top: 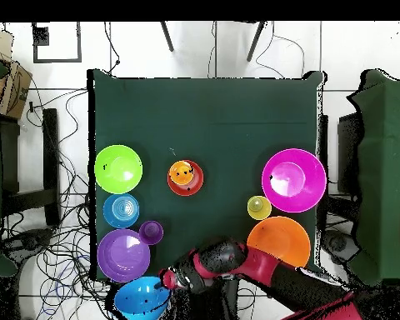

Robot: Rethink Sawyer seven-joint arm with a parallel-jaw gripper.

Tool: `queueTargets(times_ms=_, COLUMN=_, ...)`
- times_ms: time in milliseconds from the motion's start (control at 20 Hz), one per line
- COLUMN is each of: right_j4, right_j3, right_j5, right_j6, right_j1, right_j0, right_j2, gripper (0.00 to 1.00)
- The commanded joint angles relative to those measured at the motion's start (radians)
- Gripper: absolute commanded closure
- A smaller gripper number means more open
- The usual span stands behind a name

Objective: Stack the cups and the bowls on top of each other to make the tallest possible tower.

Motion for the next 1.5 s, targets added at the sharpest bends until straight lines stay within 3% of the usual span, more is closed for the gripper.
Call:
queueTargets(times_ms=50, right_j4=-0.304, right_j3=0.085, right_j5=-0.758, right_j6=0.1, right_j1=-0.097, right_j0=0.041, right_j2=0.043, gripper=1.0)
queueTargets(times_ms=150, right_j4=-0.38, right_j3=0.094, right_j5=-0.984, right_j6=0.124, right_j1=-0.172, right_j0=0.102, right_j2=-0.012, gripper=1.0)
queueTargets(times_ms=250, right_j4=-0.399, right_j3=0.095, right_j5=-1.24, right_j6=0.075, right_j1=-0.202, right_j0=0.166, right_j2=-0.098, gripper=1.0)
queueTargets(times_ms=300, right_j4=-0.401, right_j3=0.095, right_j5=-1.401, right_j6=0.037, right_j1=-0.204, right_j0=0.201, right_j2=-0.152, gripper=0.0)
queueTargets(times_ms=450, right_j4=-0.373, right_j3=0.092, right_j5=-1.783, right_j6=-0.107, right_j1=-0.106, right_j0=0.218, right_j2=-0.226, gripper=0.0)
queueTargets(times_ms=600, right_j4=-0.356, right_j3=0.073, right_j5=-1.941, right_j6=-0.115, right_j1=-0.079, right_j0=0.282, right_j2=-0.297, gripper=0.0)
queueTargets(times_ms=750, right_j4=-0.312, right_j3=0.039, right_j5=-1.919, right_j6=-0.036, right_j1=-0.101, right_j0=0.381, right_j2=-0.334, gripper=0.0)
queueTargets(times_ms=1050, right_j4=-0.244, right_j3=0.028, right_j5=-1.864, right_j6=0.077, right_j1=-0.159, right_j0=0.5, right_j2=-0.376, gripper=0.0)
queueTargets(times_ms=1300, right_j4=-0.242, right_j3=0.017, right_j5=-1.854, right_j6=0.128, right_j1=-0.167, right_j0=0.533, right_j2=-0.394, gripper=0.0)
queueTargets(times_ms=1500, right_j4=-0.232, right_j3=0.011, right_j5=-1.765, right_j6=0.164, right_j1=-0.192, right_j0=0.554, right_j2=-0.403, gripper=0.0)
